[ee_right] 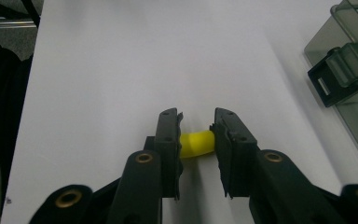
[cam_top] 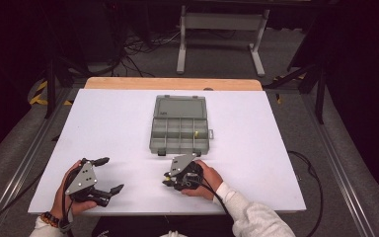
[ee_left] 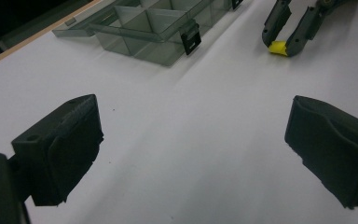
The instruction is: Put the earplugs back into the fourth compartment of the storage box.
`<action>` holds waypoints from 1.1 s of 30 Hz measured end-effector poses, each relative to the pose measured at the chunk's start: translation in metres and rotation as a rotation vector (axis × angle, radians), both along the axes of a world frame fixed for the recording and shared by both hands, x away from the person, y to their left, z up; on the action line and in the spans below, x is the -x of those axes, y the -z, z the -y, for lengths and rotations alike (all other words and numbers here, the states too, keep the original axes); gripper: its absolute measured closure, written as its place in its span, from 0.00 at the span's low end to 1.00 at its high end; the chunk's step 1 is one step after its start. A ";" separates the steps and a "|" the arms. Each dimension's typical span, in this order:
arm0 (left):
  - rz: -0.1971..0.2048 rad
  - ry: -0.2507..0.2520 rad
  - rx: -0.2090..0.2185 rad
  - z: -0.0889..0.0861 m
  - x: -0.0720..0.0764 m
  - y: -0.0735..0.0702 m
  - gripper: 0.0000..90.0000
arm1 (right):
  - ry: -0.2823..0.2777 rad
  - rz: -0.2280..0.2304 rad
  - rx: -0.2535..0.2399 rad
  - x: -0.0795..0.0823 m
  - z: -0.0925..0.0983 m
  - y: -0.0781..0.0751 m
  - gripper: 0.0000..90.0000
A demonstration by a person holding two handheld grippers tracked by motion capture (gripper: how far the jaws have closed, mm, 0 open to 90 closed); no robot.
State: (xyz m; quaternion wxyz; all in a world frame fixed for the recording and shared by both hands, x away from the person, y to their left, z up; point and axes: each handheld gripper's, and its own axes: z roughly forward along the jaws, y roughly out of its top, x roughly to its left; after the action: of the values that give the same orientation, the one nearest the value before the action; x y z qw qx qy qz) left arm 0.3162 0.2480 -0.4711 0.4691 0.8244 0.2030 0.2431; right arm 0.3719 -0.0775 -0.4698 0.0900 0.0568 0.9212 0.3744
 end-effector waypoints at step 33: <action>-0.001 -0.006 0.003 -0.001 -0.001 0.000 0.05 | 0.052 0.079 -0.101 0.000 0.015 -0.018 0.84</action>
State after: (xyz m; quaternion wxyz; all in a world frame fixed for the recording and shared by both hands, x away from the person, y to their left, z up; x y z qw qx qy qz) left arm 0.3169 0.2488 -0.4716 0.4694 0.8233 0.2059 0.2439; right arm 0.3720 -0.0922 -0.4522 0.1330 0.0702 0.8950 0.4200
